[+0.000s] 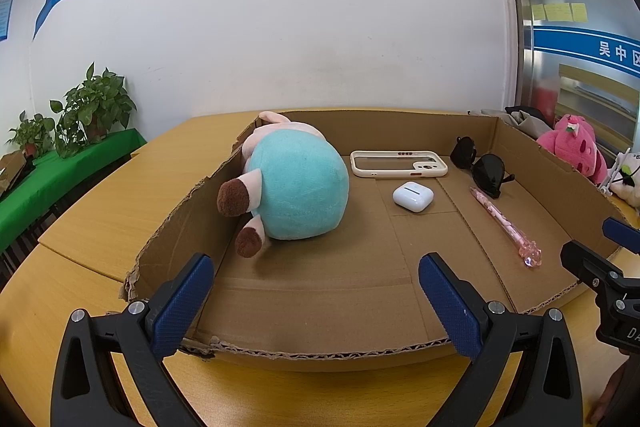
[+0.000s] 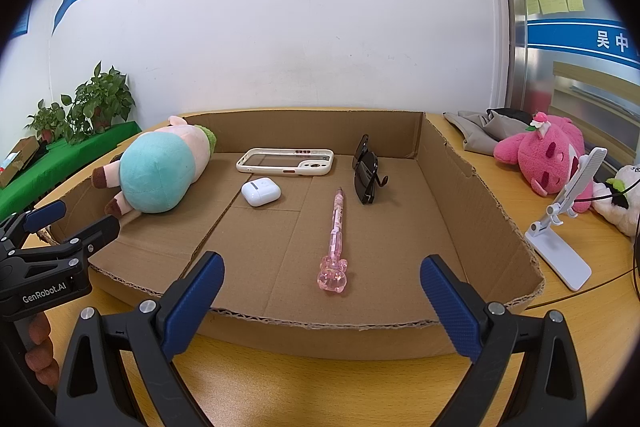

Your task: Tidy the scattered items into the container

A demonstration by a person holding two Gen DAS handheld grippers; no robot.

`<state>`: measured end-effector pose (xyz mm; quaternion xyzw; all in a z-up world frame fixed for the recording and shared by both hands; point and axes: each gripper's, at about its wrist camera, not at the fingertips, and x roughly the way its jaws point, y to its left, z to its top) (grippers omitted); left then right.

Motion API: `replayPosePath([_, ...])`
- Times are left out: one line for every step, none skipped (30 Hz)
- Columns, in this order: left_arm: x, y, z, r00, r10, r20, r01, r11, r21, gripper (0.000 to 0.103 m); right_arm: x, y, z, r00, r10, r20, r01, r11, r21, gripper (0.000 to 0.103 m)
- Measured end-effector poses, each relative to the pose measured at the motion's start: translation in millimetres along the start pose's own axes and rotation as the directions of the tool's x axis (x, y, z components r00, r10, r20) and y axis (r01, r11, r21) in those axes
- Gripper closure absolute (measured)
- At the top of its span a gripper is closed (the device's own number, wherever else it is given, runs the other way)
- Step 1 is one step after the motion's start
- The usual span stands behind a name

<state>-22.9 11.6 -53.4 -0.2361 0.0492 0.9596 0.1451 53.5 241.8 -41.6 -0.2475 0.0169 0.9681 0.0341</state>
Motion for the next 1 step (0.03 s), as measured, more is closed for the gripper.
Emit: replayPosePath([-0.1,0.0,0.0,1.000,0.000,0.000,0.000,1.000,0.000,0.000,0.1,-0.1,0.1,1.000,0.000,0.000,0.000,1.000,0.000,0.005])
